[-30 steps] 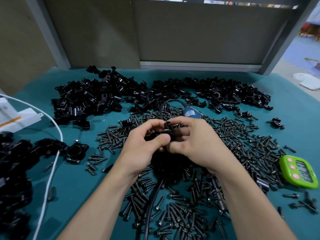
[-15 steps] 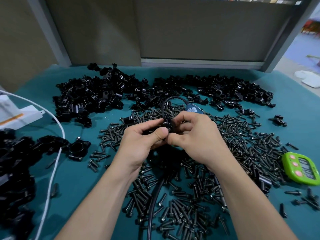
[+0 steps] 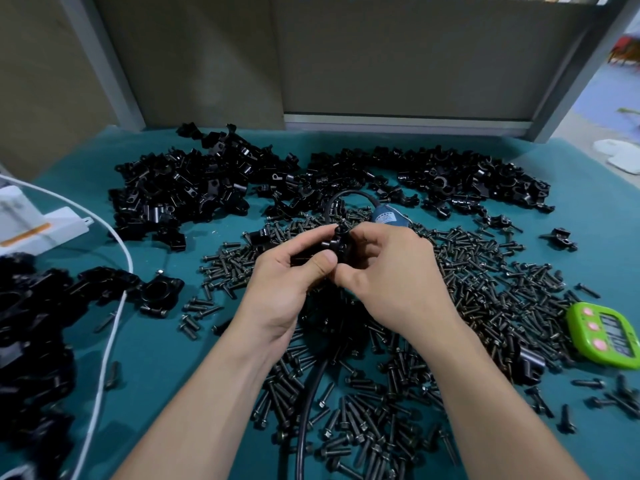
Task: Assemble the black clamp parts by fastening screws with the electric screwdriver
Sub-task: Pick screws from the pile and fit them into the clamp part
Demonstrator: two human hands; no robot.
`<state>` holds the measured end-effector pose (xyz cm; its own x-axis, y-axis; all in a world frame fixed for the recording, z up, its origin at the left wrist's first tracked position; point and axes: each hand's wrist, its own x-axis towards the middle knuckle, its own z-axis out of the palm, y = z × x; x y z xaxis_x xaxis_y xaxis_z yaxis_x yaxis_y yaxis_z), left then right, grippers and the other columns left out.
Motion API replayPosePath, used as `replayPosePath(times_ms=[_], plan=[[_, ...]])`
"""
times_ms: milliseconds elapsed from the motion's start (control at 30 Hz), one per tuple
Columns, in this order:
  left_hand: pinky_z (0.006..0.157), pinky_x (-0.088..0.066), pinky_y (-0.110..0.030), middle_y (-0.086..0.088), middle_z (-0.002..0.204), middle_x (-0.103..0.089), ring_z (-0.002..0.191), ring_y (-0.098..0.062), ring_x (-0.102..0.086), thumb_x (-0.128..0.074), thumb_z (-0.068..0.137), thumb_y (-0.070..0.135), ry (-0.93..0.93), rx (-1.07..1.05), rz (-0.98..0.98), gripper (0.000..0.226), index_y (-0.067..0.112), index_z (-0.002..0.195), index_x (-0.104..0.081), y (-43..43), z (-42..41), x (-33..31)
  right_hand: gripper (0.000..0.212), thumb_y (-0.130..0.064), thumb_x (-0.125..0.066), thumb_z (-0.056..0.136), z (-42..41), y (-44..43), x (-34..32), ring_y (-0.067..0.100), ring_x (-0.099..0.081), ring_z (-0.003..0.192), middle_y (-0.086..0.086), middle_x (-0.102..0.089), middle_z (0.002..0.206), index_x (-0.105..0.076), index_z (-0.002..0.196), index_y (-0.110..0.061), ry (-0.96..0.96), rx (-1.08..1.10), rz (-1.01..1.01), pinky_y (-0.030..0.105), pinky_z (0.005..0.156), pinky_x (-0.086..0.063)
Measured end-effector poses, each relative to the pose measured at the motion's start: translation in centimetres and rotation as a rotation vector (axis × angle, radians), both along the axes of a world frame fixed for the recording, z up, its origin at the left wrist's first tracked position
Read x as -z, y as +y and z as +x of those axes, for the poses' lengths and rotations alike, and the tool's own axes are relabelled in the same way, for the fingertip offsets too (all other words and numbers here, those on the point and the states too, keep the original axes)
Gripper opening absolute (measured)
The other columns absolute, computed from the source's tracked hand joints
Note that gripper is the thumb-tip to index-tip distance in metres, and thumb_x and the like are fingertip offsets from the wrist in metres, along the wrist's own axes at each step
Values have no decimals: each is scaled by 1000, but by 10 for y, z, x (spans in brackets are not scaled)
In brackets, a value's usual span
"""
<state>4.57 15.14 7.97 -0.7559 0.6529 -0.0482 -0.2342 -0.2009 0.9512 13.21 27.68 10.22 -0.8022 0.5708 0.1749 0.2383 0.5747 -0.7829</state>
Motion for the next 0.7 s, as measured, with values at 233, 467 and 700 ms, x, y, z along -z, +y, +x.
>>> replayPosePath(times_ms=[233, 467, 700], plan=[[82, -57, -18, -4, 97, -81, 86, -7, -73, -74, 82, 11, -41, -34, 79, 30, 32, 101, -85, 0, -1, -2, 13, -35, -85, 79, -1, -1, 4, -2, -66, 73, -34, -65, 76, -72, 82, -34, -31, -3, 53, 20, 56, -53], [112, -47, -35, 5, 133, -72, 131, -18, -62, -63, 101, 13, 12, 54, 23, 37, 42, 118, -77, -1, -3, 3, 19, -36, -82, 78, 1, -3, 3, 5, -61, 56, -24, -66, 70, -66, 72, -29, 19, 12, 116, 16, 43, -43], [96, -55, -26, 7, 117, -78, 114, -12, -72, -76, 92, 10, 241, 97, -122, 36, 39, 112, -80, -5, -11, 8, 11, -29, -83, 79, 4, 7, -4, 5, -59, 48, -7, -62, 54, -72, 80, -31, -165, -10, 122, 18, 40, -41]])
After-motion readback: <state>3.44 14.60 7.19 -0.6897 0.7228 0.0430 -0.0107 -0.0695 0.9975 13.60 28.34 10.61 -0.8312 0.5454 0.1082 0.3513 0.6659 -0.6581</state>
